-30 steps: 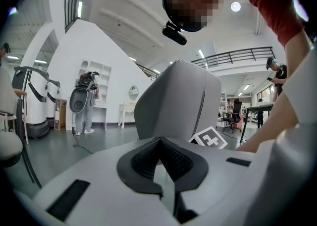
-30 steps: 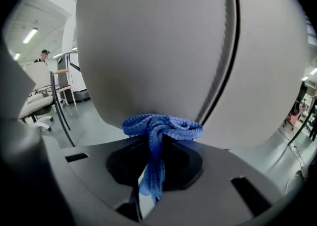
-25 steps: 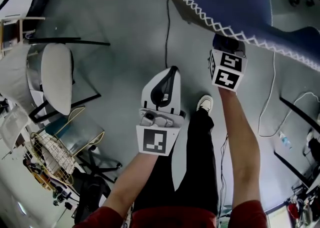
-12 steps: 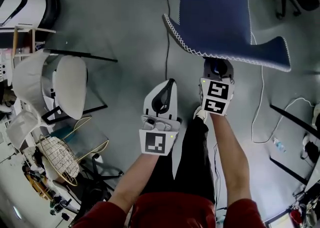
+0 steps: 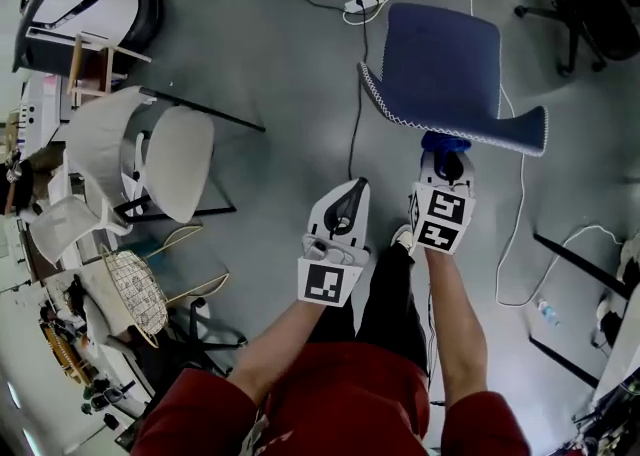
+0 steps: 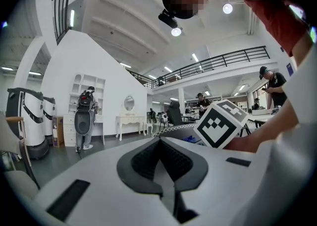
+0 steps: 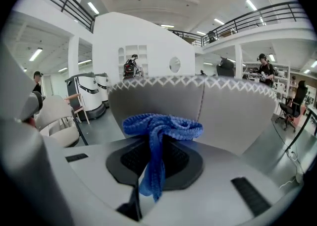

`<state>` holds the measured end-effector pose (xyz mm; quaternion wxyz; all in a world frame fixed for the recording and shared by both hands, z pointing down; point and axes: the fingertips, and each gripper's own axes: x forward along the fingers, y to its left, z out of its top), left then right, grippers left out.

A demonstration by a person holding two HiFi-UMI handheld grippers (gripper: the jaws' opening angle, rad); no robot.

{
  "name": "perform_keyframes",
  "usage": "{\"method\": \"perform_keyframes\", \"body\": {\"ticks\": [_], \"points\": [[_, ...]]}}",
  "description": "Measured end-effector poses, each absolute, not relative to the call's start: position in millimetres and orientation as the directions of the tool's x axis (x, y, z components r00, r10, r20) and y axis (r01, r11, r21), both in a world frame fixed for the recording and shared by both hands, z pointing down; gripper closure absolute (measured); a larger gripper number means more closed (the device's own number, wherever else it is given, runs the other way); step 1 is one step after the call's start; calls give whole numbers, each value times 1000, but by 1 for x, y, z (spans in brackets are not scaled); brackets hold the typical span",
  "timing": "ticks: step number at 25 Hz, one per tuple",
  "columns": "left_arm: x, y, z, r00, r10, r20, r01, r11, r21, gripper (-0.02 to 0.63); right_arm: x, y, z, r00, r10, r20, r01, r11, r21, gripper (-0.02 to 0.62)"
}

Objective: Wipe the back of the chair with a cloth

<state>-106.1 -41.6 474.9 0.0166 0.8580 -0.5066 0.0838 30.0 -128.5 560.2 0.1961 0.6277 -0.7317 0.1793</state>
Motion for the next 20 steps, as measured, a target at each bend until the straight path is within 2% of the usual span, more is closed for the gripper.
{"method": "perform_keyframes", "body": {"ticks": [2, 14, 20], "points": [[-111, -38, 469, 448, -874, 189, -888, -459, -22, 592, 25, -124, 544, -146, -851, 504, -987, 161, -13, 534], [-99, -31, 429, 377, -912, 162, -922, -387, -28, 592, 27, -114, 508, -224, -858, 462, -970, 244, -17, 534], [-124, -43, 459, 383, -915, 131, -913, -396, -96, 592, 4, -105, 554, -230, -847, 480, -969, 245, -34, 534]]}}
